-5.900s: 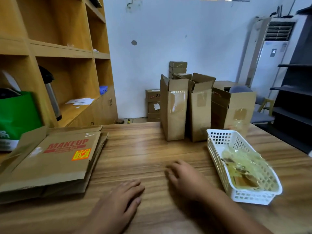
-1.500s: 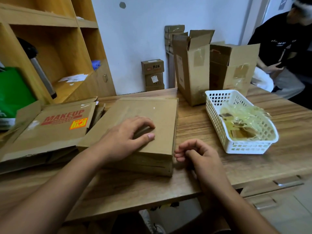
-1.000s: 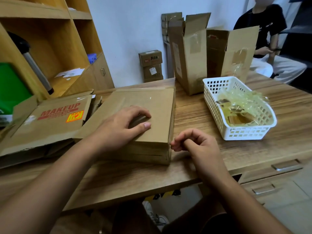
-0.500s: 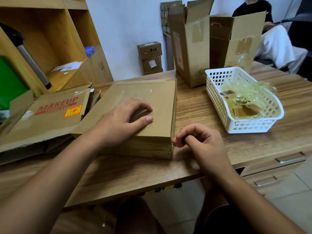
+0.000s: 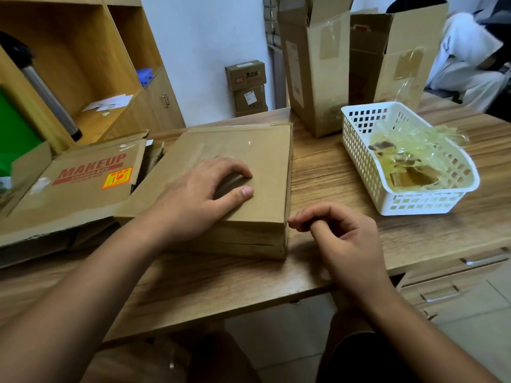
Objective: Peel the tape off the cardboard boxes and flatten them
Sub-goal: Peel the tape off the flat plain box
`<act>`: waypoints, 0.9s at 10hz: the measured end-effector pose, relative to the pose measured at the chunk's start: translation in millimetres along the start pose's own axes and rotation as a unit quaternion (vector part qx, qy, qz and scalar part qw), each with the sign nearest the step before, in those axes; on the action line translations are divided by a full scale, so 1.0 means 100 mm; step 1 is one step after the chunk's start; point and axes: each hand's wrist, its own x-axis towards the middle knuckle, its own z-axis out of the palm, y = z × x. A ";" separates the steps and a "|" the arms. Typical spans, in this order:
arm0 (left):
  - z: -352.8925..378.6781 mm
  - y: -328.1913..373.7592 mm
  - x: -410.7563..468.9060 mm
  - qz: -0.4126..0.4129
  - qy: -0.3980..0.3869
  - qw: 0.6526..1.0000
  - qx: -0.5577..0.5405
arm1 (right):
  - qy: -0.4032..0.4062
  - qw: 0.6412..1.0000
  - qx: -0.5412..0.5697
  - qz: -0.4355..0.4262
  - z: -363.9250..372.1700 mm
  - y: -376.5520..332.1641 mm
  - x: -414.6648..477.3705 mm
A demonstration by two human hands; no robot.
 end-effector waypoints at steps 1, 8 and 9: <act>0.01 -0.01 0.00 0.006 0.006 1.000 0.000 | -0.005 0.999 0.033 0.013 0.00 -0.01 0.02; -0.01 0.01 -0.01 -0.004 -0.002 1.000 0.016 | -0.009 0.988 0.141 0.066 0.00 0.01 0.08; -0.01 0.00 -0.01 -0.002 -0.002 1.000 0.013 | -0.015 0.988 0.137 0.065 -0.01 0.02 0.09</act>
